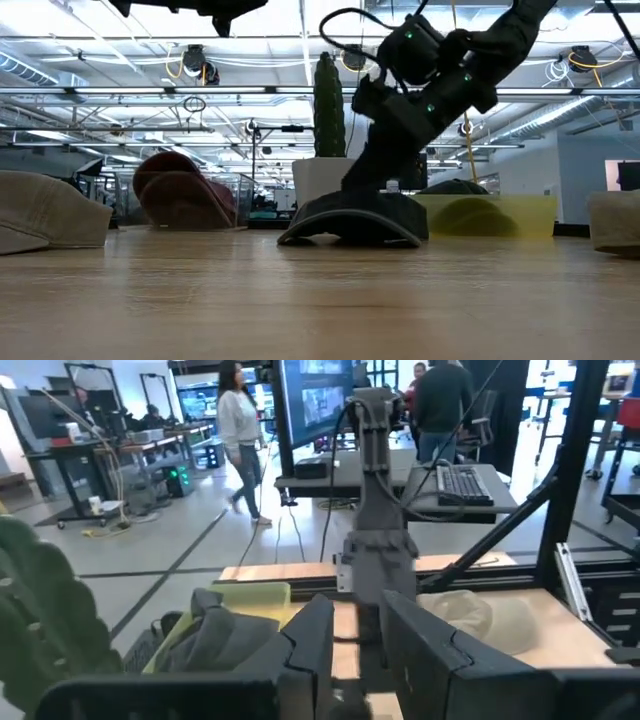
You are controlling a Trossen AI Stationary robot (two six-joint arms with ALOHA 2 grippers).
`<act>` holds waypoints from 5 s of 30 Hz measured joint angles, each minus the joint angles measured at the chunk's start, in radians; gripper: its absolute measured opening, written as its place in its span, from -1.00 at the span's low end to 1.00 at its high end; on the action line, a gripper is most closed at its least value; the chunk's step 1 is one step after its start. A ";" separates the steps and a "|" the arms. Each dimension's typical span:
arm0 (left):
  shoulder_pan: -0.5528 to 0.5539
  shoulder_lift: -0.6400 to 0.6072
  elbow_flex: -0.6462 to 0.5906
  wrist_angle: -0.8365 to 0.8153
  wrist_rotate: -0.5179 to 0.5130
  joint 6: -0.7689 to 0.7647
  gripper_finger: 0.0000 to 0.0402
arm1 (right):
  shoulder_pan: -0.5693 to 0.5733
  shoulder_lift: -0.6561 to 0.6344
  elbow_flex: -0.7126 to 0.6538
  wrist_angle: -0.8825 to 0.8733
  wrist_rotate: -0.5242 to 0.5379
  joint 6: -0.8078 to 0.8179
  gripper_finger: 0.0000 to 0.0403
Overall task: Pick & Place hat
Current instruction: Put the black cap into the yellow bin
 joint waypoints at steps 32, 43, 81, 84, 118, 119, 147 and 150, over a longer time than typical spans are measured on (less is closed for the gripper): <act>0.014 0.001 0.000 -0.027 0.004 0.056 -0.55 | -0.003 0.016 -0.001 -0.060 0.055 -0.091 -0.94; 0.016 0.001 0.000 -0.033 -0.072 0.068 -0.55 | -0.030 -0.411 -0.003 -0.436 0.056 -0.221 -0.98; 0.016 0.001 0.000 -0.030 -0.073 0.077 -0.55 | -0.693 -0.439 0.137 -0.948 -0.032 -1.079 -1.00; 0.016 0.001 0.000 -0.030 -0.073 0.077 -0.55 | -0.715 -0.427 0.137 -0.914 -0.029 -1.094 -1.00; 0.017 0.001 0.000 -0.051 -0.075 0.094 -0.55 | -0.766 -0.306 0.042 -0.628 0.066 -1.111 -0.86; 0.017 0.001 0.000 -0.051 -0.075 0.094 -0.55 | -0.760 -0.309 0.041 -0.619 0.097 -1.071 -0.84; 0.017 0.001 0.000 -0.052 -0.108 0.083 -0.55 | -0.579 -0.541 -0.021 -0.687 0.343 -0.010 -0.75; 0.017 0.001 0.000 -0.052 -0.107 0.083 -0.55 | -0.578 -0.541 -0.071 -0.669 0.341 0.030 -0.76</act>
